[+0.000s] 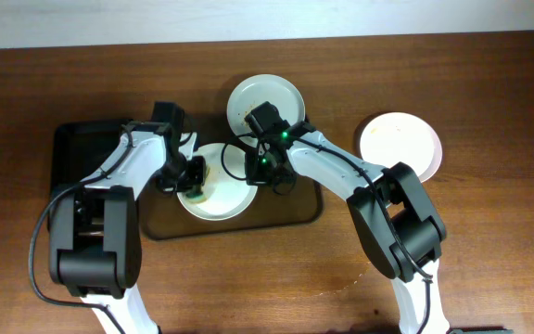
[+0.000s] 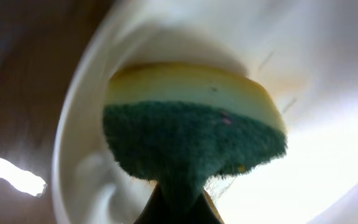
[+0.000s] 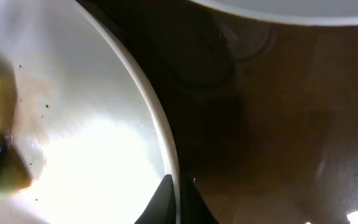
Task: Clean dirty plates on tray and stack at the side
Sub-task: 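Scrub the front white plate with the sponge in the left gripper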
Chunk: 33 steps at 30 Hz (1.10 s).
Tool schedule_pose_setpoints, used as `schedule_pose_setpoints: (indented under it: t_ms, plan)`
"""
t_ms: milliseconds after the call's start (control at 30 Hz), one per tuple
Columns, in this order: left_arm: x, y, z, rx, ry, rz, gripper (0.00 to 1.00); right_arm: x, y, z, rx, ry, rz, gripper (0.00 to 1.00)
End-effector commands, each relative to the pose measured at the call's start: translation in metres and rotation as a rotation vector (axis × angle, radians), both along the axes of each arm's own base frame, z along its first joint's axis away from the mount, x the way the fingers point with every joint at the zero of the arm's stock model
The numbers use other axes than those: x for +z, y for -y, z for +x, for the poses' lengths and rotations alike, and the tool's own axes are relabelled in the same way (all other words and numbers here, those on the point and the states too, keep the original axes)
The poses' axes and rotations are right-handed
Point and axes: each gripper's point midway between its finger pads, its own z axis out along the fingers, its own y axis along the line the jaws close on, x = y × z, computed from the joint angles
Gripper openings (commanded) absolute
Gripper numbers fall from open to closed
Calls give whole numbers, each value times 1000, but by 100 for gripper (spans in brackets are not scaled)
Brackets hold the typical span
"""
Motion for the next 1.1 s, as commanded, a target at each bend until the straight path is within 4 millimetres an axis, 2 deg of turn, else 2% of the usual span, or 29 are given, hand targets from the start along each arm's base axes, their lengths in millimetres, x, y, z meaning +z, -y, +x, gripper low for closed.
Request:
schedule_pose_setpoints:
  t_ms: [0, 33, 67, 100, 167, 233, 300, 367, 400, 433, 467, 533, 567, 600, 667, 733, 767, 867, 900, 967, 1033, 1067]
  plan:
    - [-36, -20, -64, -15, -269, 87, 1, -10, 1, -3, 5, -15, -26, 4]
    - [-30, 14, -64, -126, -249, -127, 1, -10, 1, -3, 5, -15, -26, 4]
    - [-24, 35, -58, -190, -199, -266, 1, -10, 1, -3, 5, -15, -26, 4]
    - [-21, 46, -49, -207, -152, -331, 1, -10, 1, -3, 5, -15, -25, 4]
    - [-21, 54, -22, -225, -27, -365, 1, -10, 1, -3, 5, -15, -25, 4]
    - [-22, 53, -3, -222, 50, -348, 1, -10, 1, -3, 5, -15, -25, 4]
    - [-31, 34, 12, -146, 78, -231, 1, -11, 1, -4, 5, -16, -26, 4]
    - [-41, -6, 22, -25, 88, -31, 1, -10, 1, -3, 5, -15, -25, 4]
    - [-43, -24, 21, 36, 73, 46, 1, -11, 1, -3, 5, -16, -26, 4]
    - [-45, -46, 12, 107, 31, 140, 1, -10, 1, -3, 5, -15, -26, 4]
    - [-45, -55, 4, 127, -4, 178, 1, -10, 1, -3, 5, -16, -26, 4]
    - [-44, -65, -23, 127, -111, 224, 1, -10, 1, -3, 5, -16, -26, 4]
    - [-43, -63, -34, 122, -155, 216, 1, -10, 1, -3, 5, -15, -26, 4]
    - [-42, -58, -41, 119, -188, 191, 1, -10, 1, -3, 5, -15, -26, 4]
    - [-36, -22, -54, 75, -248, -24, 1, -10, 1, -3, 5, -15, -26, 4]
    - [-19, 30, -49, -20, -214, -332, 1, -10, 1, -3, 5, -15, -26, 4]
    - [-15, 42, -42, -36, -179, -395, 1, -10, 1, -3, 5, -15, -25, 4]
    - [-17, 48, -18, -65, -67, -407, 1, -10, 1, -3, 5, -14, -25, 4]
    - [-19, 45, -7, -65, -21, -392, 1, -10, 1, -3, 5, -14, -25, 4]
    - [-30, 20, 14, 35, 31, -252, 1, -10, 1, -3, 5, -14, -25, 4]
    - [-41, -26, 29, 140, 84, -15, 1, -10, 1, -3, 5, -14, -25, 4]
    - [-44, -42, 26, 164, 74, 72, 1, -10, 1, -3, 5, -14, -25, 4]
